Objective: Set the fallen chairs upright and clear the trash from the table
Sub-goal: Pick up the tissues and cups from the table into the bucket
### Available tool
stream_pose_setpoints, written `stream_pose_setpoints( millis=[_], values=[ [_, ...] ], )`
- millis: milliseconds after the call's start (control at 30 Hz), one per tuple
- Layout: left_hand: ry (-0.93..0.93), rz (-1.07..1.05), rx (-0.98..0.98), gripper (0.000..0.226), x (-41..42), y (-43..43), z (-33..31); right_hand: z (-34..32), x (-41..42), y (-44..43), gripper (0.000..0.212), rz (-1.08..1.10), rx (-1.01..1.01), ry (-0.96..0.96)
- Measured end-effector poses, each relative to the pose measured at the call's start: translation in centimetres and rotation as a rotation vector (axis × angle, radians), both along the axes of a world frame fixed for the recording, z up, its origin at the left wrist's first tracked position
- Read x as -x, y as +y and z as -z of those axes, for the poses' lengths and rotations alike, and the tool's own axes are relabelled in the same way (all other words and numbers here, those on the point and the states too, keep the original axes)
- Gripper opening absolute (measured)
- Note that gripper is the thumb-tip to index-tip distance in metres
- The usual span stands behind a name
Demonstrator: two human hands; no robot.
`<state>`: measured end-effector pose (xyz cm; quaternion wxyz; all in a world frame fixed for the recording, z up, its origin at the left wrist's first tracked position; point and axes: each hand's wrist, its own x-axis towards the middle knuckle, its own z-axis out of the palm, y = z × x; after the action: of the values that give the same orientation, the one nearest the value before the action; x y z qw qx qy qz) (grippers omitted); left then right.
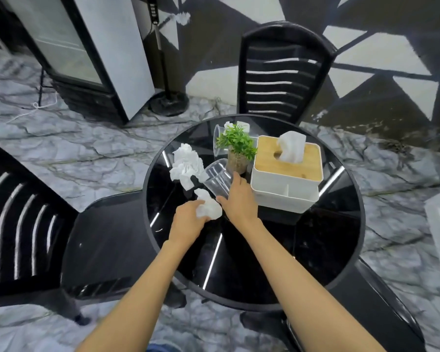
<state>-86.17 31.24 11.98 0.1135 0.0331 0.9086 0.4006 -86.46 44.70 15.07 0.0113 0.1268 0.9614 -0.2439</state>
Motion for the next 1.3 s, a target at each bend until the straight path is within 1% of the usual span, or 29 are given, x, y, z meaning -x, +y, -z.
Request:
stream_pose_setpoints(
  millis=[33, 100, 133, 300, 467, 567, 633, 700, 800, 867, 967, 1067, 1200, 1267, 1300],
  values=[
    [0.010, -0.015, -0.007, 0.020, -0.1, -0.3, -0.1, -0.1, -0.1, -0.1, 0.075, 0.009, 0.005, 0.003],
    [0.012, -0.045, -0.013, 0.012, -0.3, -0.8, -0.2, -0.4, -0.7, -0.4, 0.074, 0.046, 0.047, 0.010],
    [0.018, -0.050, -0.007, 0.011, -0.5, -1.2, -0.3, -0.5, -1.0, -0.6, 0.073, 0.063, 0.070, 0.013],
    [0.066, -0.039, -0.039, 0.013, -2.4, -3.8, -1.6, -1.1, -4.2, -1.6, 0.069, 0.118, 0.180, 0.026],
    [0.130, -0.080, -0.088, 0.013, -6.3, -8.5, -3.6, -1.7, -10.0, -4.2, 0.068, 0.190, 0.313, 0.104],
    [0.140, -0.090, -0.099, 0.014, -9.9, -12.6, -4.2, -1.6, -14.2, -7.3, 0.067, 0.192, 0.358, 0.113],
    [0.131, -0.105, -0.104, 0.015, -12.6, -15.6, -4.2, -1.2, -17.2, -9.9, 0.066, 0.207, 0.425, 0.119],
    [0.113, -0.117, -0.096, 0.017, -15.5, -18.7, -4.0, -0.7, -20.1, -12.8, 0.065, 0.207, 0.489, 0.125],
    [0.058, -0.139, -0.059, 0.020, -19.8, -22.9, -3.0, 0.9, -24.1, -17.4, 0.064, 0.197, 0.535, 0.088],
    [0.019, -0.147, -0.035, 0.021, -22.4, -25.2, -1.7, 2.5, -26.5, -20.0, 0.070, 0.192, 0.575, 0.033],
    [-0.039, -0.170, 0.033, 0.016, -25.7, -27.3, 0.8, 5.9, -29.3, -22.7, 0.083, 0.175, 0.615, -0.075],
    [-0.108, -0.201, 0.045, 0.014, -28.1, -28.1, 4.8, 10.5, -31.6, -24.2, 0.088, 0.174, 0.621, -0.192],
    [-0.194, -0.259, 0.012, 0.013, -30.8, -28.4, 12.8, 19.2, -34.6, -25.1, 0.090, 0.203, 0.632, -0.329],
    [-0.255, -0.281, 0.019, 0.019, -32.0, -28.5, 17.9, 24.5, -35.9, -25.3, 0.089, 0.216, 0.612, -0.395],
    [-0.292, -0.291, 0.030, 0.023, -32.6, -28.6, 20.6, 27.1, -36.5, -25.3, 0.085, 0.220, 0.596, -0.411]
  ],
)
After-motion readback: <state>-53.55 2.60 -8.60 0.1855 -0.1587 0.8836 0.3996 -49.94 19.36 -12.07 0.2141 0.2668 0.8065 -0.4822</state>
